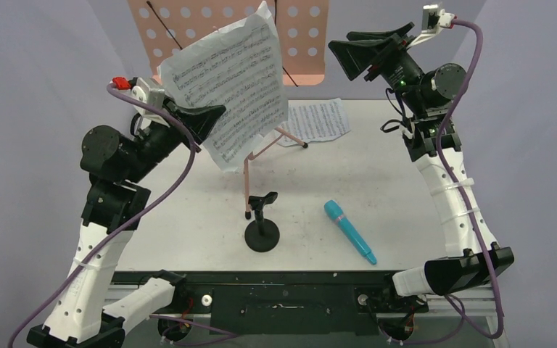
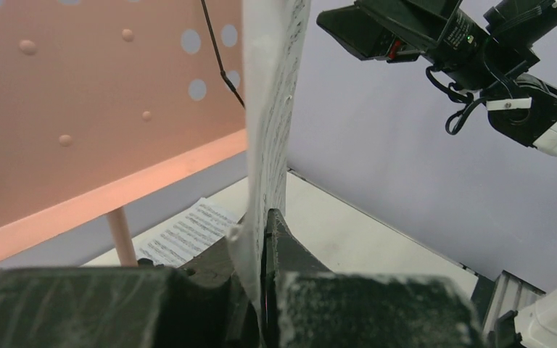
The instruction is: Set up the instrument practice props
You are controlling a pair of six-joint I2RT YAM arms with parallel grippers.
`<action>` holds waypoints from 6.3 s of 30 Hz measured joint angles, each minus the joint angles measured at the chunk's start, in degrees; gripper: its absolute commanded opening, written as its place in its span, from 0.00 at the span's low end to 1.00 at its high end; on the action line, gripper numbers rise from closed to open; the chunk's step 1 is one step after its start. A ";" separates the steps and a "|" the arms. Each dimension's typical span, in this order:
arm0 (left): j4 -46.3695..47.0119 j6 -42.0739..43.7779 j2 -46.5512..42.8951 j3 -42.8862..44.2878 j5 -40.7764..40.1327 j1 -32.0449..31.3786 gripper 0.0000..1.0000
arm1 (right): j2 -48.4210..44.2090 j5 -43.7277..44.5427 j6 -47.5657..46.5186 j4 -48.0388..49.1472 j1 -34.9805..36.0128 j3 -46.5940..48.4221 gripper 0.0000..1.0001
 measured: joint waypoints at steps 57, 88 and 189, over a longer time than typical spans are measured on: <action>-6.73 -1.57 16.72 24.70 -3.54 10.29 0.00 | 9.86 14.60 -15.87 -33.94 15.54 23.10 0.69; -3.96 -0.55 20.48 29.11 -0.70 10.45 0.00 | 20.00 19.91 -15.67 -25.81 17.53 30.29 0.44; -9.64 6.14 36.37 51.01 1.36 3.58 0.00 | 15.87 8.44 -19.82 -4.39 19.08 13.64 0.05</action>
